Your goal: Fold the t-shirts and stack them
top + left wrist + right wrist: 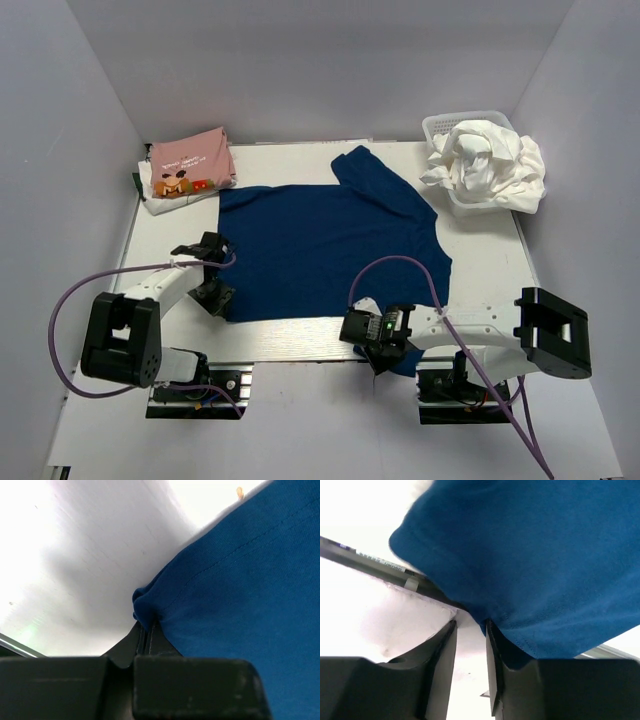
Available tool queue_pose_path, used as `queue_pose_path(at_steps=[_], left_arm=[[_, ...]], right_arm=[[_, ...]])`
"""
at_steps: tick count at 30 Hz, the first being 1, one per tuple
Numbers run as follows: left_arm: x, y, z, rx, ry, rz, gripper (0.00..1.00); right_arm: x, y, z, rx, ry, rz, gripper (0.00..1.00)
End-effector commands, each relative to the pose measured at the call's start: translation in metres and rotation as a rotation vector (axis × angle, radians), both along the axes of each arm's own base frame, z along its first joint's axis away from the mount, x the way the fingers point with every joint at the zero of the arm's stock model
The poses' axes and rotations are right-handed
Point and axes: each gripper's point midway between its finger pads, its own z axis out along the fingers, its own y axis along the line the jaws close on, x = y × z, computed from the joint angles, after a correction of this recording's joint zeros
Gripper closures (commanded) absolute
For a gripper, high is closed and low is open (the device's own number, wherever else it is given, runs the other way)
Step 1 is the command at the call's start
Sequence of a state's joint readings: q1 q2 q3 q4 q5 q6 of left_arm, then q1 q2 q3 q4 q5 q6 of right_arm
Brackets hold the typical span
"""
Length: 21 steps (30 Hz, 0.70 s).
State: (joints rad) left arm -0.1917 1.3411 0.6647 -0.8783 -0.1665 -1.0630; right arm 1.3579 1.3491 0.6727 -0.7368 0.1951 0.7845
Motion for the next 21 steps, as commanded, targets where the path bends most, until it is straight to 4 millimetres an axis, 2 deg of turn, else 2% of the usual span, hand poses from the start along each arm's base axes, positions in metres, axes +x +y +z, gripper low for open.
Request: queue_pose_path(at_steps=[1, 5, 8, 9, 12, 13, 14, 15, 16, 19, 21], left_arm=[[0.011, 0.018, 0.002, 0.101, -0.018, 0.002, 1.0], [0.014, 0.019, 0.003, 0.112, -0.009, -0.007, 1.0], [0.018, 0.018, 0.005, 0.111, -0.019, -0.006, 1.0], [0.018, 0.017, 0.005, 0.102, -0.017, -0.007, 1.0], [0.026, 0.014, 0.011, 0.089, -0.038, -0.017, 1.0], [0.023, 0.014, 0.011, 0.091, -0.027, -0.017, 1.0], [0.032, 0.013, 0.017, 0.087, -0.052, -0.025, 1.0], [0.033, 0.011, 0.021, 0.077, -0.059, -0.026, 1.0], [0.034, 0.011, 0.024, 0.077, -0.059, -0.026, 1.0], [0.046, 0.009, 0.037, 0.069, -0.112, -0.035, 1.0], [0.054, 0.005, 0.043, 0.053, -0.148, -0.054, 1.0]], right_arm=[[0.03, -0.036, -0.019, -0.131, -0.164, -0.087, 0.68], [0.038, -0.039, -0.019, -0.128, -0.161, -0.103, 0.71], [0.043, -0.036, -0.02, -0.116, -0.159, -0.108, 0.82], [0.047, -0.036, -0.02, -0.115, -0.16, -0.103, 1.0], [0.058, -0.031, -0.01, -0.134, -0.186, -0.077, 1.0], [0.068, -0.01, 0.005, -0.083, -0.213, -0.077, 1.0], [0.071, -0.007, 0.012, -0.073, -0.225, -0.068, 1.0], [0.074, -0.01, 0.019, -0.089, -0.233, -0.049, 1.0], [0.08, 0.002, 0.033, -0.049, -0.251, -0.049, 1.0], [0.087, -0.001, 0.048, -0.061, -0.256, -0.039, 1.0], [0.099, -0.002, 0.06, -0.07, -0.287, -0.047, 1.0]])
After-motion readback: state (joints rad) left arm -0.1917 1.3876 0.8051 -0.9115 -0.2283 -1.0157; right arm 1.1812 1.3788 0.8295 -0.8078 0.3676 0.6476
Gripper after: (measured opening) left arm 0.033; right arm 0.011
